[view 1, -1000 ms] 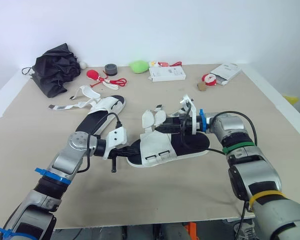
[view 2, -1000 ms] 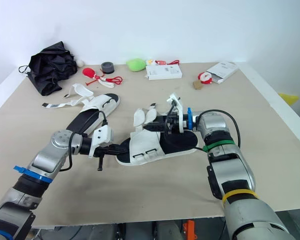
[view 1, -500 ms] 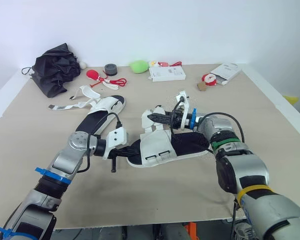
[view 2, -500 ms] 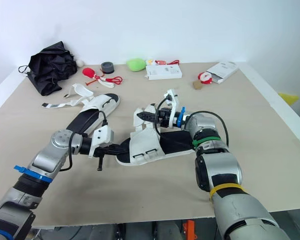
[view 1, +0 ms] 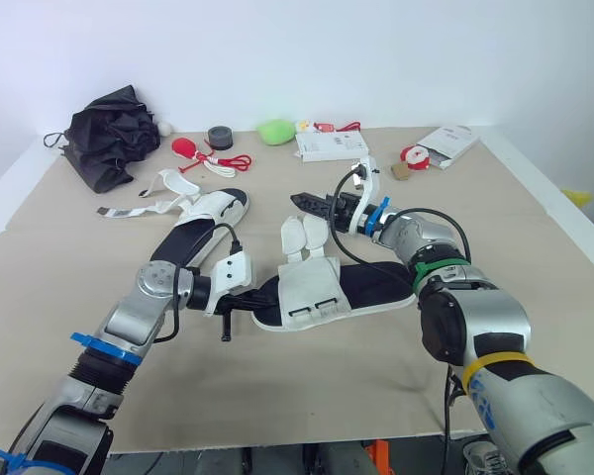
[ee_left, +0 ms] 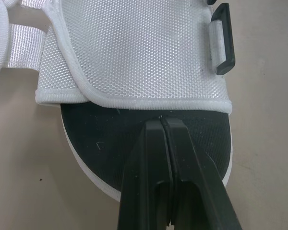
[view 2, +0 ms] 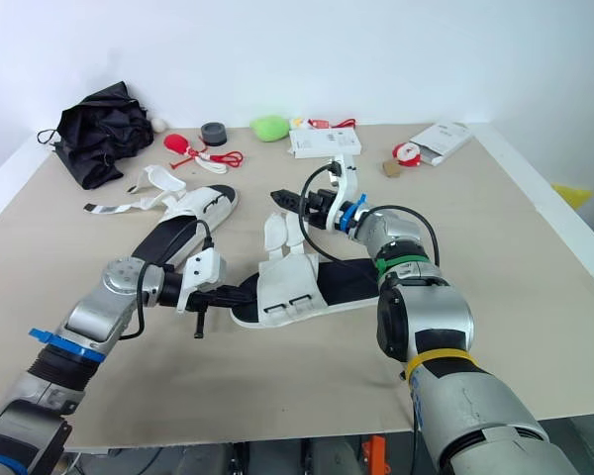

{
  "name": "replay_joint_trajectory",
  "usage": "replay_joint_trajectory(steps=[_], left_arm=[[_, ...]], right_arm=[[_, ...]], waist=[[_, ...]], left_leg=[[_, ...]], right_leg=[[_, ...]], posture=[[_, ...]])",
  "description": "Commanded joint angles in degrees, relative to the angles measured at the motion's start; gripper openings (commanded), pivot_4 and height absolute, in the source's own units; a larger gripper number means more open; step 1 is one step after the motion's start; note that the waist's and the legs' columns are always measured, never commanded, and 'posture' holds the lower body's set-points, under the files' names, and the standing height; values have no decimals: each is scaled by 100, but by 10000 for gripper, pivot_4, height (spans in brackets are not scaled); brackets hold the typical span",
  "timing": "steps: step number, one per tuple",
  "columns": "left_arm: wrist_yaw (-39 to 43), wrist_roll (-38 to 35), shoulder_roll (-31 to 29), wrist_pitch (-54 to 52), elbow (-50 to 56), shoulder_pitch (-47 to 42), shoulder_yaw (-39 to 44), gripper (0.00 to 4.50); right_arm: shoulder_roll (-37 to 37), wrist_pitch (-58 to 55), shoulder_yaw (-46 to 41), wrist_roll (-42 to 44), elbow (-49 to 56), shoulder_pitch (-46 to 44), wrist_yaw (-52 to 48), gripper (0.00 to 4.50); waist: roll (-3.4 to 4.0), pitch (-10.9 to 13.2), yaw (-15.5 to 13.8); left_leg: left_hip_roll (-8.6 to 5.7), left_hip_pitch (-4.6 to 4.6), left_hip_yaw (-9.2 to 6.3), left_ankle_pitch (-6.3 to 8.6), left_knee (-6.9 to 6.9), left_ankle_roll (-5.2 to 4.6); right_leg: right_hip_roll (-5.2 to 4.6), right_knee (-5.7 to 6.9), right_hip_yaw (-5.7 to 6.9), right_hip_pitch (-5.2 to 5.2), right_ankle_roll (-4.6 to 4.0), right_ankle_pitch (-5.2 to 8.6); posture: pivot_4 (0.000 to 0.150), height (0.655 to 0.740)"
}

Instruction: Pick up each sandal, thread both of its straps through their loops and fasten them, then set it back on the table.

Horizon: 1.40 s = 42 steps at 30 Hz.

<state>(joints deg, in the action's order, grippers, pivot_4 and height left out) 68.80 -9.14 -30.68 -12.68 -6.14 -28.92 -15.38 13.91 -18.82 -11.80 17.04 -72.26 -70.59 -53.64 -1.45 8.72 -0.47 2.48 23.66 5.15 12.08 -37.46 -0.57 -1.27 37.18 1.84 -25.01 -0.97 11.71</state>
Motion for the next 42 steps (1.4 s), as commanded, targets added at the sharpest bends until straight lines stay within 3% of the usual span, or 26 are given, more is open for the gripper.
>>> replay_joint_trajectory(steps=[1,2,5,12,13,19,23,31,37,42], left_arm=[[-103,179,17,-149,-150,154,-197,0],[-110,180,29,-153,-155,153,-195,0],[-125,182,56,-152,-158,163,-195,0],[-147,182,78,-152,-149,185,-207,0],[-145,179,76,-156,-140,195,-209,0],[-134,176,69,-176,-106,214,-221,0],[-125,169,66,-192,-87,220,-223,0],[-66,173,60,-179,-136,190,-246,0],[-15,178,65,-151,-187,166,-279,0],[-2,180,114,-130,-245,120,-309,0]], right_arm=[[54,166,-170,24,40,-273,-15,44455],[53,179,-181,20,38,-277,-19,44455],[19,288,-189,-13,35,-261,58,36732],[-20,459,-294,25,35,-260,72,3058],[-26,486,-312,22,36,-267,74,1416],[-57,848,-186,-157,192,-233,57,1416],[-11,1850,172,-566,632,32,123,1416],[339,4549,1305,-1796,2938,1489,416,1416],[996,6531,1845,-3010,3862,2095,1310,1416],[1553,8717,2064,-4781,4243,2488,2625,1416]], waist=[[0,0,0],[0,0,0],[0,0,-1],[0,0,-2],[0,0,-1],[0,0,-1],[1,1,-1],[1,1,0],[0,1,-5],[-1,1,-5]], left_leg=[[0,0,0,0,0,0],[0,0,0,0,0,0],[-1,0,-1,-1,0,-1],[-5,0,0,-3,0,-4],[-5,0,0,-3,0,-4],[-4,0,0,-3,0,-5],[-4,0,0,-3,0,-5],[-5,6,0,-1,8,-8],[-8,3,2,-1,7,-8],[-12,1,5,-1,7,-8]], right_leg=[[0,0,0,0,0,0],[0,0,0,0,0,0],[0,0,1,1,1,-1],[-4,-1,-1,2,5,-3],[-4,-1,-1,3,5,-3],[-4,-2,-1,2,6,-4],[-3,-3,-1,1,7,-4],[1,-8,-2,-3,13,1],[0,-9,-2,-2,13,1],[-1,-9,-6,-3,-15,19]], posture=[[1500,7400],[1500,7400],[1500,7400],[1500,7400],[1500,7400],[1500,7400],[1500,7400],[1500,7400],[1500,7400],[1500,7400]])
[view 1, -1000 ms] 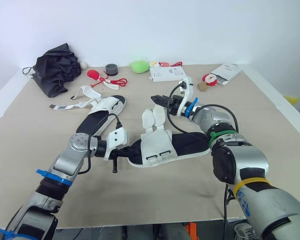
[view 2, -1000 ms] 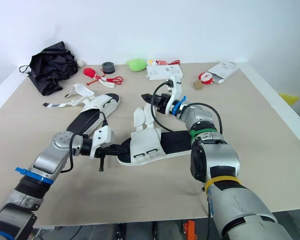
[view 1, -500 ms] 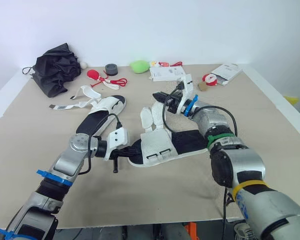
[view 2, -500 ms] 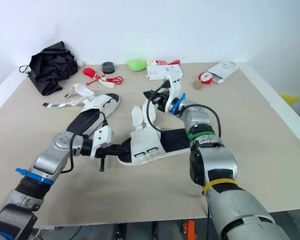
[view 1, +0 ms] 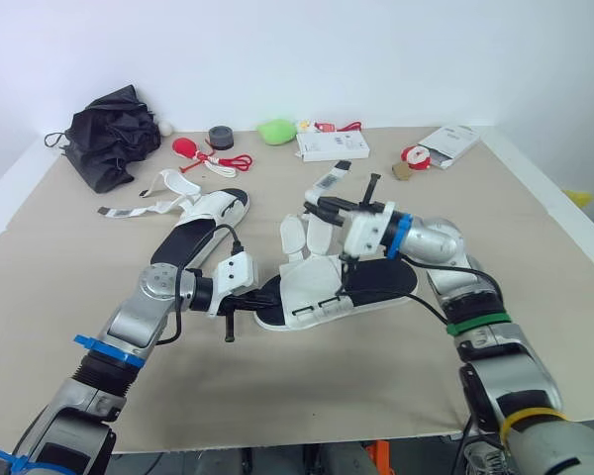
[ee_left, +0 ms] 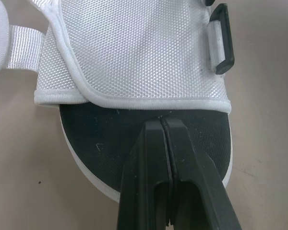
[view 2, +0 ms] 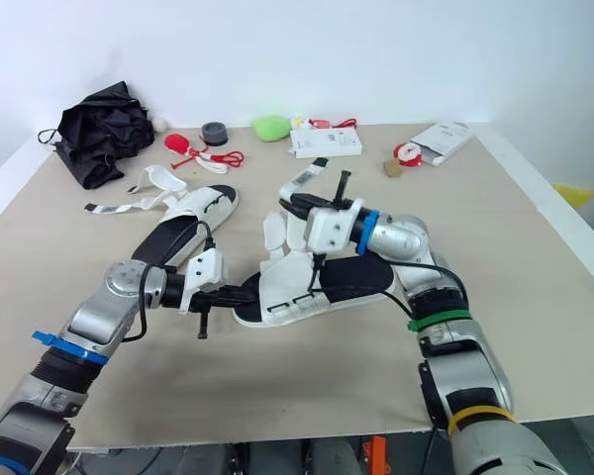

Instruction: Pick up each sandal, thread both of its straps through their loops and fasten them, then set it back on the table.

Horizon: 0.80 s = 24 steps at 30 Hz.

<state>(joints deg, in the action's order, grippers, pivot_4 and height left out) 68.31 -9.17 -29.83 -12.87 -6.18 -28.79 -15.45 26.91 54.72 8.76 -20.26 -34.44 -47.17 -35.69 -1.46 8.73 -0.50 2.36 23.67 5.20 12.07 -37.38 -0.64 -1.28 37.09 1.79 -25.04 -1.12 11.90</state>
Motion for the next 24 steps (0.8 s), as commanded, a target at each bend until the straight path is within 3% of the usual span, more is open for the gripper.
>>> replay_joint_trajectory(steps=[1,7,14,18,24], left_arm=[[47,185,42,-113,-250,98,-309,0],[65,176,81,-120,-265,85,-318,0],[58,186,148,-115,-307,81,-303,0],[53,189,162,-108,-319,87,-289,0],[62,201,185,-87,-378,54,-283,0]], right_arm=[[331,1707,-19,-1527,557,229,1190,1416],[440,2561,-289,-3445,1068,441,3130,1416],[993,1654,314,-5368,1378,154,5706,1416],[1299,1042,783,-5860,1435,-27,6766,1416],[1602,527,1388,-5954,1177,-240,7378,1416]], waist=[[-1,-1,-5],[-3,0,-4],[-3,0,-4],[-4,0,-4],[-7,0,-4]], left_leg=[[-3,0,-1,0,1,0],[-12,-4,1,-1,2,1],[-31,-3,4,-3,1,1],[-45,-4,1,-4,2,-4],[-66,-2,-1,0,8,-20]], right_leg=[[0,0,0,0,0,2],[-5,2,-5,2,11,8],[-36,3,-8,2,14,7],[-54,4,-5,3,15,9],[-62,4,-6,6,28,17]], posture=[[1500,7400],[1500,7400],[1500,7400],[1500,7400],[1500,7400]])
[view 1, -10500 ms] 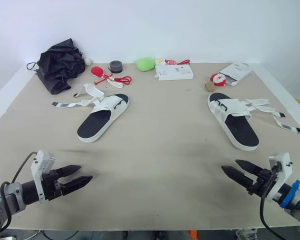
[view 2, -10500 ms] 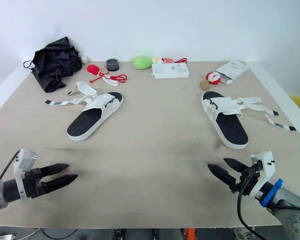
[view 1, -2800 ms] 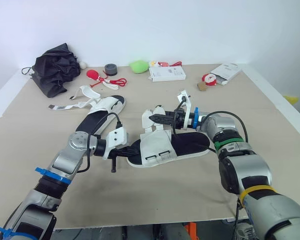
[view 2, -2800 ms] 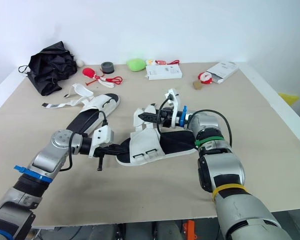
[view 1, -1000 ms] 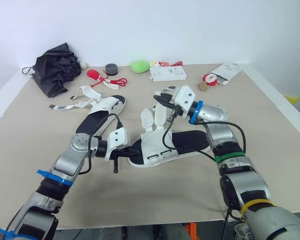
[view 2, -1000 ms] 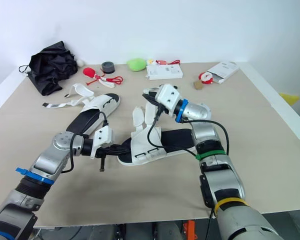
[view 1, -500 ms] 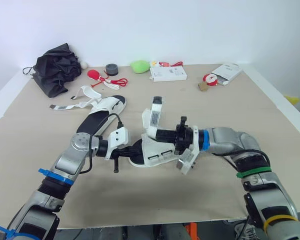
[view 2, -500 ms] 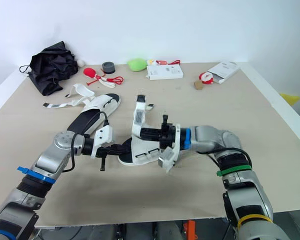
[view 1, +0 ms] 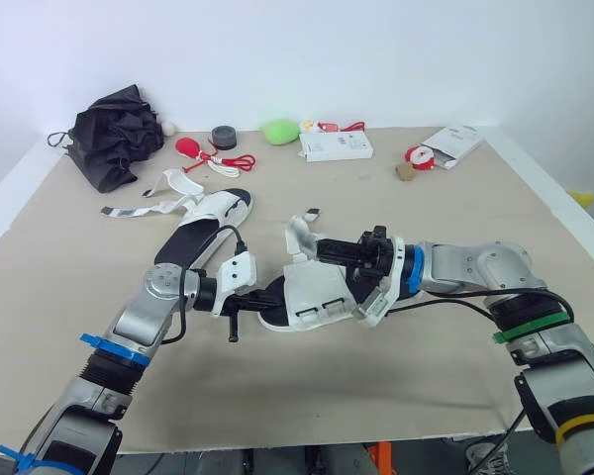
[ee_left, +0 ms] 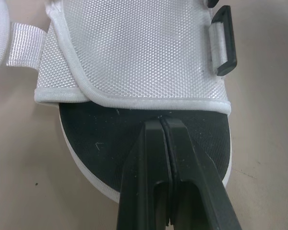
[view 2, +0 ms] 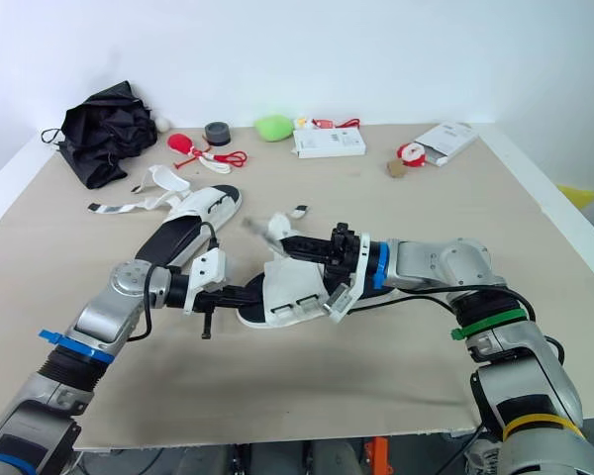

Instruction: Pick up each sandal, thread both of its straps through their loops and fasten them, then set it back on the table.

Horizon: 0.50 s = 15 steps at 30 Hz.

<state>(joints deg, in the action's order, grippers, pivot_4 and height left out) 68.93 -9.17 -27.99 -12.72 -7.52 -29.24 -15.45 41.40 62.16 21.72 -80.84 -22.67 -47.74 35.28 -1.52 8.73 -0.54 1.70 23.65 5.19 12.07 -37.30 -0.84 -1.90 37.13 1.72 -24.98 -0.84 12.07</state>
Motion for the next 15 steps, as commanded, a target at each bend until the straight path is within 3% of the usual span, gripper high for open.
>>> replay_joint_trajectory(steps=[1,8,14,15], left_arm=[[4,202,6,-100,-254,88,-281,0],[23,207,22,-72,-308,50,-283,0],[25,206,44,-59,-341,43,-305,0],[24,207,53,-55,-354,37,-310,0]], right_arm=[[165,-228,142,236,-88,-198,220,1416],[282,383,284,1961,-323,-57,-1100,1416],[439,710,274,2749,-82,177,-1999,1416],[452,750,286,3010,-112,200,-2219,3928]], waist=[[-3,0,0],[-7,1,8],[-11,3,13],[-11,3,13]], left_leg=[[-3,0,0,2,0,-4],[-9,-4,1,8,-3,-19],[-9,-37,0,15,-5,-31],[-9,-39,-1,15,-6,-31]], right_leg=[[0,0,0,2,3,1],[2,-1,-4,11,22,4],[1,-5,-2,51,31,9],[0,-5,-1,55,30,9]], posture=[[1500,7400],[1500,7400],[1500,7400],[1500,7400]])
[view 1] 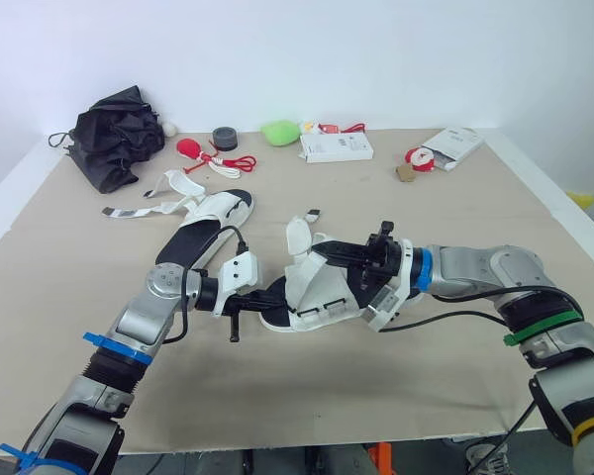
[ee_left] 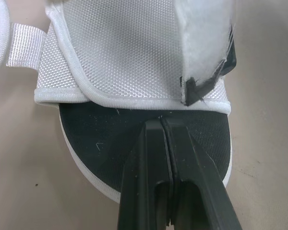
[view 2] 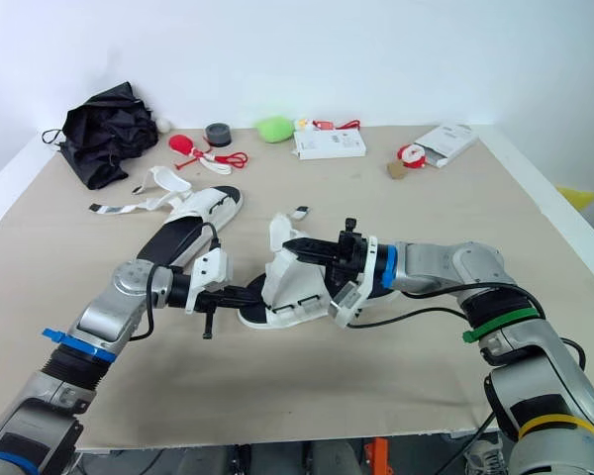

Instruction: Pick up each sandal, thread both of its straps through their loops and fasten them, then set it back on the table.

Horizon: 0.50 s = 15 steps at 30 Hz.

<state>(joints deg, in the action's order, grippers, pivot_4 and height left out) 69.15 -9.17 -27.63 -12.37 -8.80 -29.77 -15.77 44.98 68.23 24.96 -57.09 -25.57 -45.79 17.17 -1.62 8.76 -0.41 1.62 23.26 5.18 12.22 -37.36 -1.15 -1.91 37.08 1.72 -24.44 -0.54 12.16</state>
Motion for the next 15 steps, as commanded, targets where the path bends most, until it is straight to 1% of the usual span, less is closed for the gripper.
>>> replay_joint_trajectory(steps=[1,2,8,9,11,13,14,15], left_arm=[[3,207,22,-87,-232,89,-282,0],[5,207,25,-84,-236,87,-284,0],[26,202,51,-75,-297,36,-287,0],[34,202,54,-71,-307,29,-289,0],[42,202,56,-72,-313,21,-292,0],[51,200,61,-75,-317,11,-293,0],[54,202,66,-72,-328,3,-292,0],[59,203,70,-67,-340,-3,-292,0]], right_arm=[[100,157,-40,818,166,27,-585,7300],[98,161,-54,955,162,46,-735,10297],[141,22,-102,1788,-18,56,-1712,39485],[182,-24,-106,1922,-52,45,-1902,43654],[300,39,-159,1980,28,82,-2111,43654],[432,25,-173,2252,86,155,-2403,43654],[515,-57,-154,2541,96,185,-2635,43654],[611,-340,-88,3082,133,247,-3076,43654]], waist=[[0,0,0],[0,0,1],[0,0,-1],[0,0,-2],[0,0,-7],[0,0,-8],[0,0,-10],[-2,1,-12]], left_leg=[[0,0,0,0,0,0],[0,-1,1,0,-2,-1],[0,-5,-2,0,-4,-1],[0,-5,-2,0,-4,-1],[0,-4,-2,1,-6,-1],[-2,-4,-2,2,-6,-3],[-2,-4,-2,3,-6,-5],[-2,-4,-2,3,-6,-5]], right_leg=[[-1,0,0,0,0,0],[-1,0,0,1,0,0],[-9,0,2,7,1,-1],[-12,0,2,7,1,-1],[-16,0,4,9,1,-1],[-21,0,5,9,1,0],[-22,-2,4,9,1,0],[-23,-2,6,10,1,0]], posture=[[1500,7400],[1500,7400],[1500,7400],[1500,7400],[1500,7400],[1500,7400],[1500,7400],[1500,7400]])
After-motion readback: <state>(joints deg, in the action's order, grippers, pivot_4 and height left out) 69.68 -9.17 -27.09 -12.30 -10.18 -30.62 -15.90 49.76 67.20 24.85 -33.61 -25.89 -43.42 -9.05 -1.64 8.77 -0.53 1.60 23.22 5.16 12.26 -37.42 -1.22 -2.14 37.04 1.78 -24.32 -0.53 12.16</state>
